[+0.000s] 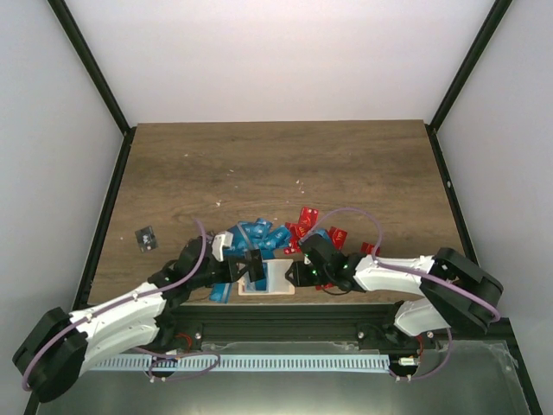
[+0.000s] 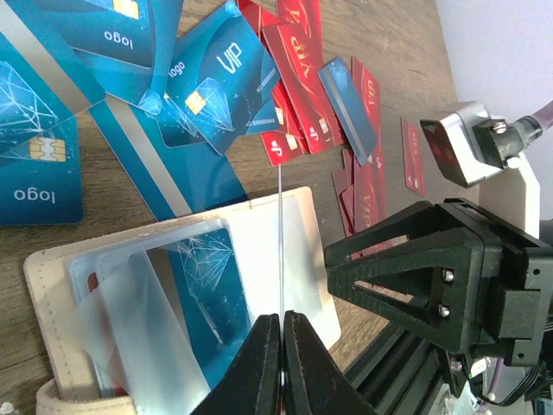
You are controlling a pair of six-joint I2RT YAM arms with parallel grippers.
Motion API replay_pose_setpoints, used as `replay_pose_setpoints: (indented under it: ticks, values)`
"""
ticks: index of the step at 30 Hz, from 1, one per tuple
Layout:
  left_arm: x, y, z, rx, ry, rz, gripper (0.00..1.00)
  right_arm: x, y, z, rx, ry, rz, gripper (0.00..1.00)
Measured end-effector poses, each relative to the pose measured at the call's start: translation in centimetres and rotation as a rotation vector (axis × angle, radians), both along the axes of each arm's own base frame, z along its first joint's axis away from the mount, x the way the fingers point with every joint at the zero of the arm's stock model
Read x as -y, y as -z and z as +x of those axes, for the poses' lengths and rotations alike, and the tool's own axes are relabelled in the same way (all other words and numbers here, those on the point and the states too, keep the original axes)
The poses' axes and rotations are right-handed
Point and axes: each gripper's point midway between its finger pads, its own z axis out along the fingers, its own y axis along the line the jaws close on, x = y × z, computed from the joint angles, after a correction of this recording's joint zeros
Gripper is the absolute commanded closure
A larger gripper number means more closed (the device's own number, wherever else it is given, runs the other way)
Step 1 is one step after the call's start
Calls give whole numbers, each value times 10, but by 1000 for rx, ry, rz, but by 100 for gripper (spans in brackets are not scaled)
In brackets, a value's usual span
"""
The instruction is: Put the credit cards into the card holder
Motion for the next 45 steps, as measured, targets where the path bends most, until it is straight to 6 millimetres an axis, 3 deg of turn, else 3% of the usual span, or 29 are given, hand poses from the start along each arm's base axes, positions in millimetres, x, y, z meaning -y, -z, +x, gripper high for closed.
replay_pose_setpoints:
  ticks: [14,36,45]
  values:
    - [10,20,5,-30,8,10,96,-6,0,-2,-1,-17,43,67]
    - [3,32,8,-14,-26,51,96,-11,1,-3,-9,-19,70,68]
    - [12,37,7,-16,-3,38,96,-14,1,-3,-14,-27,84,68]
